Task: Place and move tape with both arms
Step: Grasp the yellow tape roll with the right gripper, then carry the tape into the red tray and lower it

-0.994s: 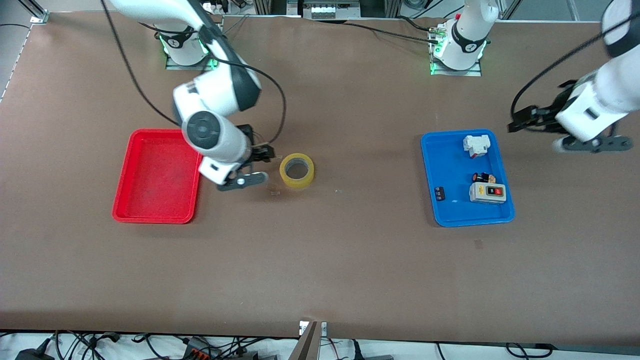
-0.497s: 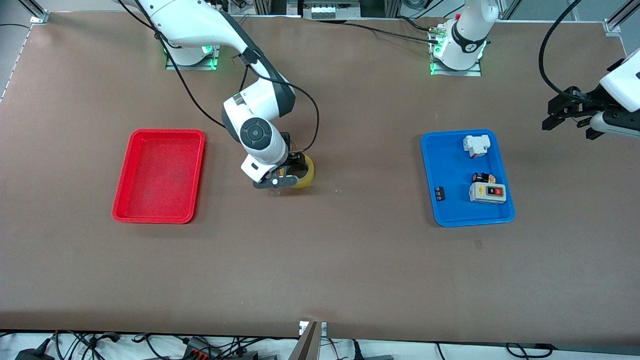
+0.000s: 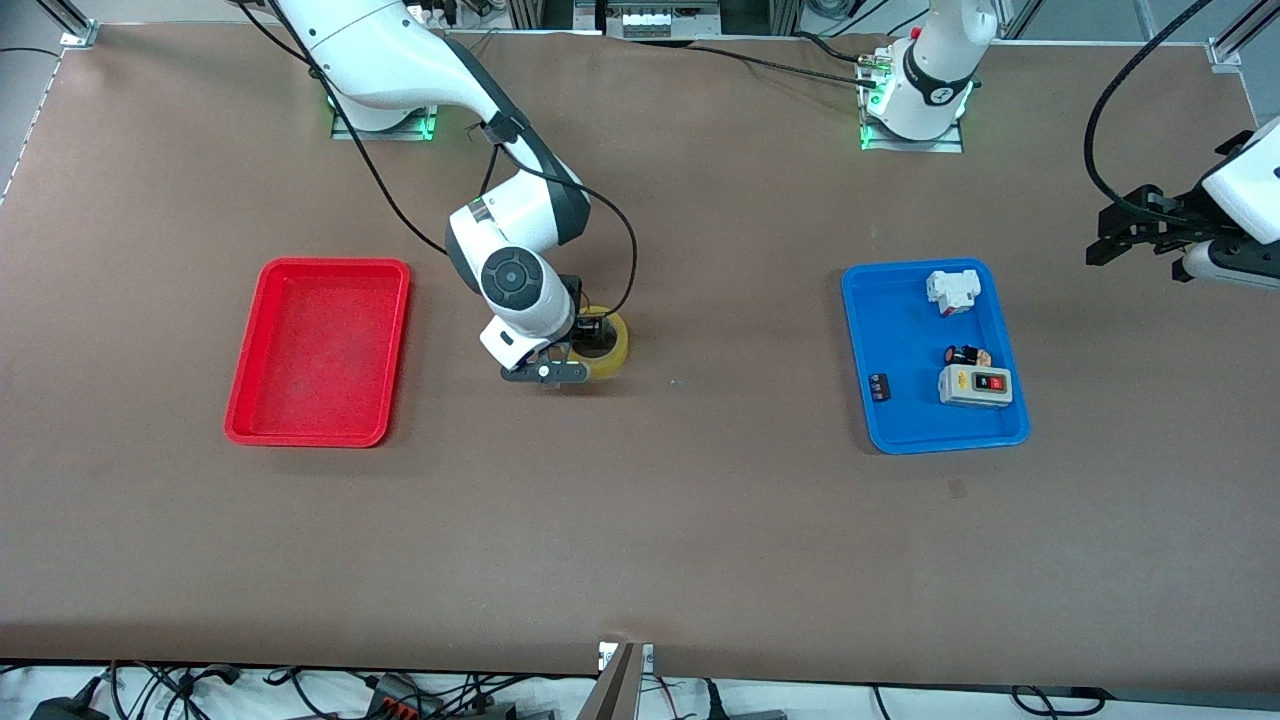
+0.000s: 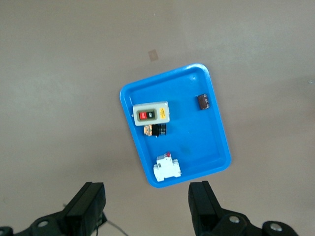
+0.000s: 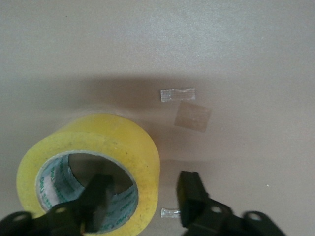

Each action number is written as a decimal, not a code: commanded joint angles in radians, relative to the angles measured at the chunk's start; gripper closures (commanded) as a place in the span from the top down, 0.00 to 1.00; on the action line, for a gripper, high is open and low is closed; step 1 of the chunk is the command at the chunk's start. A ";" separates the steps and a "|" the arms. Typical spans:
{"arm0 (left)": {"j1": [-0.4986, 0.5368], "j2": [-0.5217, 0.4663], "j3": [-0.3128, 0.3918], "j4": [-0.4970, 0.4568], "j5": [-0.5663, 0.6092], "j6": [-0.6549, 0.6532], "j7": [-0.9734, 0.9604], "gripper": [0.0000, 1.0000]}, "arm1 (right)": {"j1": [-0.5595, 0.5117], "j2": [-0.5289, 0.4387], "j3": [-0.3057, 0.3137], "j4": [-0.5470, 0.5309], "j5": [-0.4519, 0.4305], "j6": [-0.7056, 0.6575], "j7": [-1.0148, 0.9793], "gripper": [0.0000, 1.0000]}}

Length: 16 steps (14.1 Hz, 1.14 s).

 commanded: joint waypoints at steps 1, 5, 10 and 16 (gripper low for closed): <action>-0.009 0.014 -0.001 0.033 0.011 -0.040 -0.039 1.00 | 0.007 0.011 -0.006 0.015 0.003 -0.002 0.069 0.20; -0.009 0.016 0.001 0.033 -0.030 -0.040 -0.038 1.00 | -0.025 -0.050 -0.016 0.019 0.005 -0.028 0.067 0.00; -0.008 0.016 0.002 0.032 -0.040 -0.040 -0.038 1.00 | -0.283 -0.231 -0.019 -0.004 -0.032 -0.295 -0.050 0.00; -0.008 0.016 0.002 0.024 -0.040 -0.040 -0.039 1.00 | -0.603 -0.303 -0.022 -0.203 -0.181 -0.246 -0.435 0.00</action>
